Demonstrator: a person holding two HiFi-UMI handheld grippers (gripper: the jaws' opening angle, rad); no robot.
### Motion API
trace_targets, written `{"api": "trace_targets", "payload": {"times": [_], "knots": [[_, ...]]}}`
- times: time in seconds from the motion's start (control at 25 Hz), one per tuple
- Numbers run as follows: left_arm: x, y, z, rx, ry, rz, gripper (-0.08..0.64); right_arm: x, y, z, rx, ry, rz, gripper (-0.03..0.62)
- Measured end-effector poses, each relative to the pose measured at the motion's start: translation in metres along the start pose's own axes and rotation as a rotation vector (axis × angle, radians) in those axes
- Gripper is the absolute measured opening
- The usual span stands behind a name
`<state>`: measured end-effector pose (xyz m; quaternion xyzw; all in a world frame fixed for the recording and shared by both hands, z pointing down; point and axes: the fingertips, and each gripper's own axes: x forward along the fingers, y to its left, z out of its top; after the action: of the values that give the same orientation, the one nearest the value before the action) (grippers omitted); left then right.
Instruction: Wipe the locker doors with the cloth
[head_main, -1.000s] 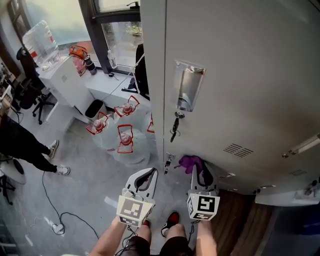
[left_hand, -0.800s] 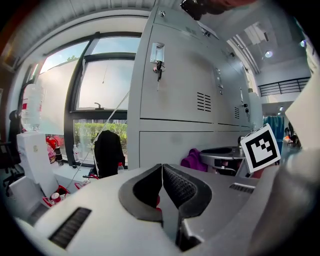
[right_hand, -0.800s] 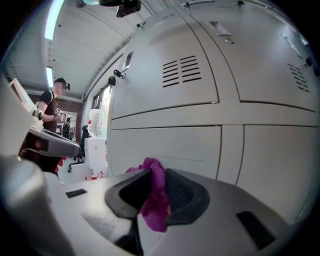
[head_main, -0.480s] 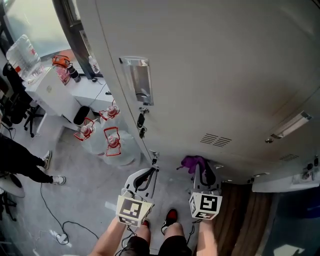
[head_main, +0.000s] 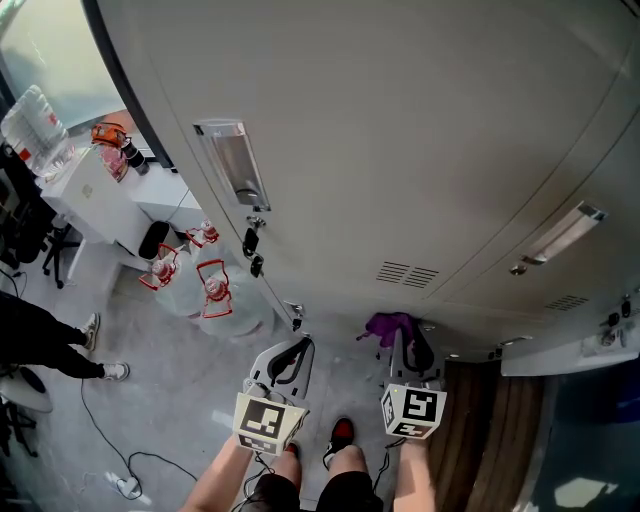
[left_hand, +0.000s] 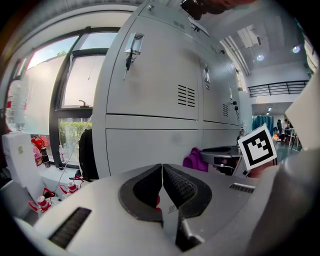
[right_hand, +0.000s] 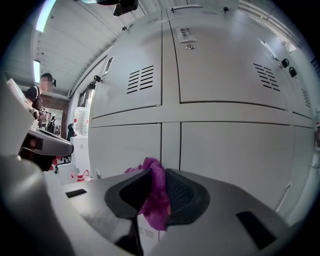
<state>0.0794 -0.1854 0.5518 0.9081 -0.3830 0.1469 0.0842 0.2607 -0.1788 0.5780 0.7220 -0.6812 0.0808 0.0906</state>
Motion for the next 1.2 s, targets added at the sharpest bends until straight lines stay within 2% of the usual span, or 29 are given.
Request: {"api": "trace_targets", "payload": {"times": [0.48,0.84,1.2], "knots": [[-0.013,0.004,-0.007,-0.006,0.017,0.022,0.026,-0.011,0.023,0.003,0.018,-0.015,0.048,0.094],[-0.029,0.026,-0.026,-0.020,0.004,0.066,0.027,-0.007,0.074,-0.006,-0.001,-0.039,0.146,0.094],[-0.048,0.061,-0.055,-0.043,-0.013,0.142,0.026,0.015,0.128,-0.024,-0.021,-0.046,0.235,0.095]]}}
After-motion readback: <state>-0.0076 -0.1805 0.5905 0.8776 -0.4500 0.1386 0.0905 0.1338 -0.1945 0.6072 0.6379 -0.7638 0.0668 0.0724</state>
